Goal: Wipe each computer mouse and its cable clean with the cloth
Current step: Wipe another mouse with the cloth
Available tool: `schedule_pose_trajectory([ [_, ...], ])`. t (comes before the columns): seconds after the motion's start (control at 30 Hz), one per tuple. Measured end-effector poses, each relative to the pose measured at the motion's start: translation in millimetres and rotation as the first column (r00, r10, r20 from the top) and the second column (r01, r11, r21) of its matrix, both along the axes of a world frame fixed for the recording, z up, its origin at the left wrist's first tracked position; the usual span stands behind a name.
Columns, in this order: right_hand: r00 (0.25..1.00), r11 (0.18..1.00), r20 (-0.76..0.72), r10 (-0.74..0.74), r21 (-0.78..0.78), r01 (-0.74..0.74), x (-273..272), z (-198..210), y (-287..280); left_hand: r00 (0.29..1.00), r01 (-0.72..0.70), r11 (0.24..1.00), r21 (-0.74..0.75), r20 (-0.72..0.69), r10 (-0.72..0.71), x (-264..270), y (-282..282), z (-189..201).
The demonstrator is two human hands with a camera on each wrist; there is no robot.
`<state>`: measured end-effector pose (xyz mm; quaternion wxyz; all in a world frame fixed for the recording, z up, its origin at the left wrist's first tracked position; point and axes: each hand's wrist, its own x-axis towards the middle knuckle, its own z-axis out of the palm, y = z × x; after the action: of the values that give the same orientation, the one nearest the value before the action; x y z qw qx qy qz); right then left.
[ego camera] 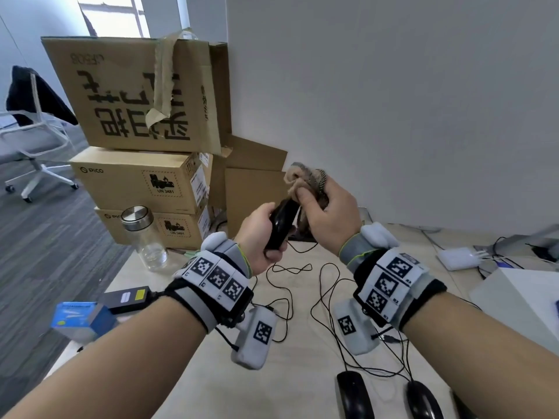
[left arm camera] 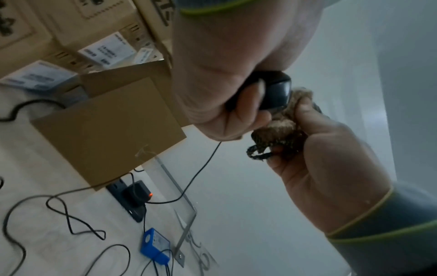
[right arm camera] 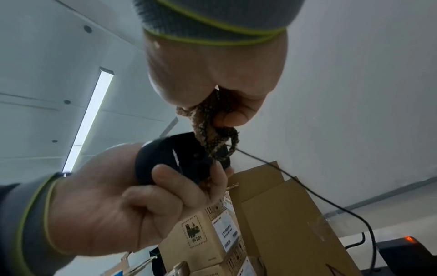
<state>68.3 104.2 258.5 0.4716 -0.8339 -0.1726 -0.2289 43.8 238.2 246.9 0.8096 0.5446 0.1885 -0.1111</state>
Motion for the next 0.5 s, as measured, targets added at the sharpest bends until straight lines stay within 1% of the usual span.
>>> schedule_pose_trajectory([
  [0.07, 0.999, 0.992, 0.035, 0.038, -0.119, -0.033, -8.0, -5.6, 5.3, 0.996, -0.091, 0.993, 0.073, 0.027, 0.09, 2.0, -1.3, 0.3],
  [0.1, 0.993, 0.981, 0.057, 0.099, -0.175, -0.088, -15.2, -8.5, 8.8, 0.992, -0.121, 0.99, 0.075, 0.039, 0.118, 4.0, -0.7, 0.3],
  [0.17, 0.969, 0.945, 0.088, 0.231, -0.259, -0.201, -26.9, -14.1, 13.1, 0.99, -0.131, 0.99, 0.045, 0.054, 0.128, 6.9, 0.9, 1.0],
  [0.2, 0.963, 0.939, 0.099, 0.251, -0.266, -0.217, -27.7, -14.3, 13.0, 0.991, -0.128, 0.991, 0.035, 0.047, 0.126, 6.0, 1.9, 2.5],
  [0.23, 0.968, 0.952, 0.104, 0.227, -0.236, -0.197, -24.5, -13.5, 11.7, 0.992, -0.121, 0.992, 0.047, 0.036, 0.119, 4.0, 2.3, 3.0],
  [0.3, 0.99, 0.988, 0.087, 0.11, -0.12, -0.099, -9.7, -8.4, 3.3, 0.998, -0.057, 0.994, 0.09, 0.036, 0.054, -0.1, 0.1, 4.6],
  [0.37, 1.0, 0.999, 0.001, 0.007, -0.044, -0.007, 6.3, -3.5, -7.7, 0.998, 0.017, 0.992, 0.123, 0.059, -0.025, -6.9, -2.8, 7.0],
  [0.43, 0.998, 0.999, -0.069, -0.015, -0.032, 0.013, 16.1, -2.3, -15.0, 0.997, 0.038, 0.991, 0.125, 0.064, -0.047, -9.9, -2.1, 7.4],
  [0.5, 0.996, 0.999, -0.081, -0.024, -0.04, 0.021, 18.6, -0.4, -19.3, 0.998, 0.034, 0.995, 0.098, 0.053, -0.039, -10.5, -0.3, 9.9],
])
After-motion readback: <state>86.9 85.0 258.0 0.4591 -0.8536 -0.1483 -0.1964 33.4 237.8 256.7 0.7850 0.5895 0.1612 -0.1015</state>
